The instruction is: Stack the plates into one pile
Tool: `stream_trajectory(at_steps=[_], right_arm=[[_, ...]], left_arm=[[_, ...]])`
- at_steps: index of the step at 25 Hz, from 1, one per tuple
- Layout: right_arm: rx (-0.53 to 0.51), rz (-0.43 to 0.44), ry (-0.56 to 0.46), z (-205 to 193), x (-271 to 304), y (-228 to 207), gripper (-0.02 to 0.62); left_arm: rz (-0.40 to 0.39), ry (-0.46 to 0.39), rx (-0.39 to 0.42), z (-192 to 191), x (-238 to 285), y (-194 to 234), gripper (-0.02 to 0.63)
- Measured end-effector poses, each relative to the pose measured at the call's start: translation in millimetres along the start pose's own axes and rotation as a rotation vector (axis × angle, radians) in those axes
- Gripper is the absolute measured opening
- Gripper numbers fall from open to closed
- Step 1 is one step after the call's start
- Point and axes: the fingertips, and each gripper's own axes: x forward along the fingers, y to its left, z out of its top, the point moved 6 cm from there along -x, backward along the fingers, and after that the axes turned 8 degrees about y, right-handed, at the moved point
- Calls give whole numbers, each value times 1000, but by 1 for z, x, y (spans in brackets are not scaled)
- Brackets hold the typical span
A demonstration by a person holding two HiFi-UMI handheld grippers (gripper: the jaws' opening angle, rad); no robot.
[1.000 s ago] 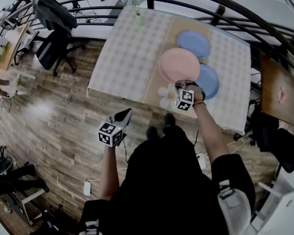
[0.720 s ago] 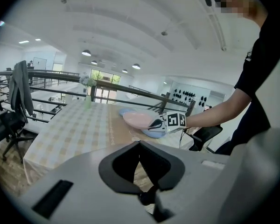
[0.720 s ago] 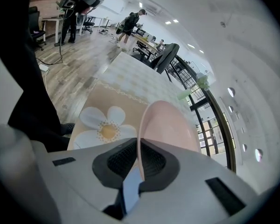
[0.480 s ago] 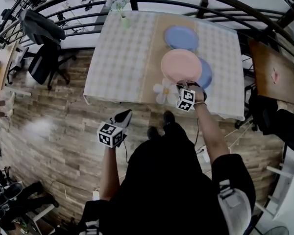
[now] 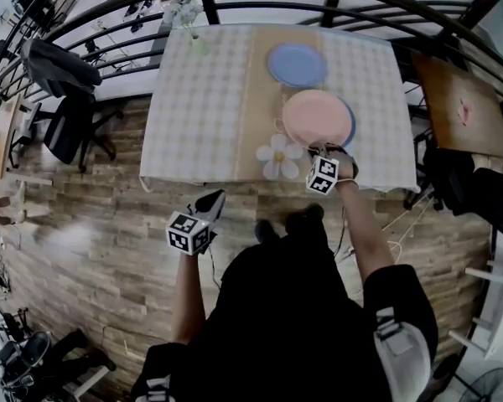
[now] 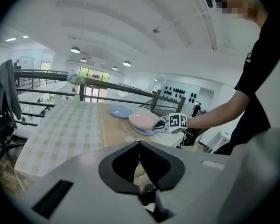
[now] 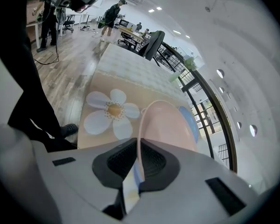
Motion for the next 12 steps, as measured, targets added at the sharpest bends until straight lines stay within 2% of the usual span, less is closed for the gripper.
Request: stream_trajectory(at_steps=[12], right_arm=[[79, 26, 48, -35, 17, 5, 17]], left_arm=[[-30, 28, 19, 6, 22, -5, 2]])
